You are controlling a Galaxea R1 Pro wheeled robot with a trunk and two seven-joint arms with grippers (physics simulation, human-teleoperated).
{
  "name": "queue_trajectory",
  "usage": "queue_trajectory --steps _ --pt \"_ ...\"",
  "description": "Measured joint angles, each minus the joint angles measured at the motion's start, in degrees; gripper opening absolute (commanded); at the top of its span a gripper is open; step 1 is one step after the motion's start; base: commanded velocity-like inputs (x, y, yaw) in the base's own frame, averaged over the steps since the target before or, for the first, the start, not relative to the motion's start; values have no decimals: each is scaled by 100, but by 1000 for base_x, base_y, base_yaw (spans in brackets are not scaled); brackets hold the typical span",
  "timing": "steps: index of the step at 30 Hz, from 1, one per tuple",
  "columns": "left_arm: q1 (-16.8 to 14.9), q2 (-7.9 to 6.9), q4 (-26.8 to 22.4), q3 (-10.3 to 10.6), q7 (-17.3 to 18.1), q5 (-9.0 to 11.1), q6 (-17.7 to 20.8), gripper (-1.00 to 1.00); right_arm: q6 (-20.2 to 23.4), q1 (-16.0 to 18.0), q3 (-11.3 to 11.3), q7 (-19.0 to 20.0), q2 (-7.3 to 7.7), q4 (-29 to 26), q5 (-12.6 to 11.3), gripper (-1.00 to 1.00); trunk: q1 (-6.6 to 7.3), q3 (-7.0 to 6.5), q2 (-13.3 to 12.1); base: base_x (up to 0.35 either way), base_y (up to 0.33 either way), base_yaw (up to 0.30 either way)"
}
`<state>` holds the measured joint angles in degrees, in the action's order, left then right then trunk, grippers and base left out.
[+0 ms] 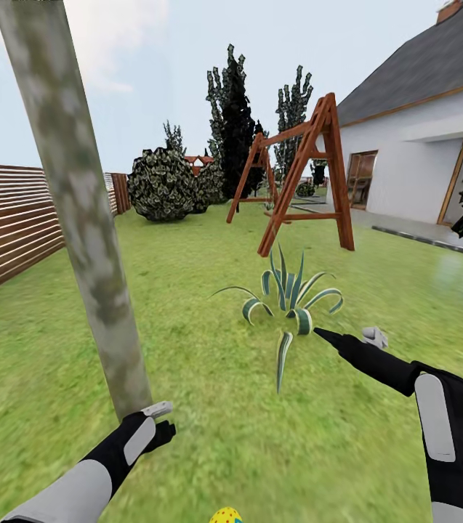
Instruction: Take the three Easter eggs out of the wicker basket on the lawn in the garden, then place them on the lawn next to a single tree (choose any tree) so that all three eggs are next to the same tree and none are left in the basket.
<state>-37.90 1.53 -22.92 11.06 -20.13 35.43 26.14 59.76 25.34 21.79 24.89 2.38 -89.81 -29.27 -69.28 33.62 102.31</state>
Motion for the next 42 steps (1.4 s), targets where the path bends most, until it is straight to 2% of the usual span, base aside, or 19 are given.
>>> queue_trajectory --steps 42 --pt "3 11 0 0 0 0 -9 100 0 0 0 0 2 0 0 100 923 -754 -1685 0 0 0"
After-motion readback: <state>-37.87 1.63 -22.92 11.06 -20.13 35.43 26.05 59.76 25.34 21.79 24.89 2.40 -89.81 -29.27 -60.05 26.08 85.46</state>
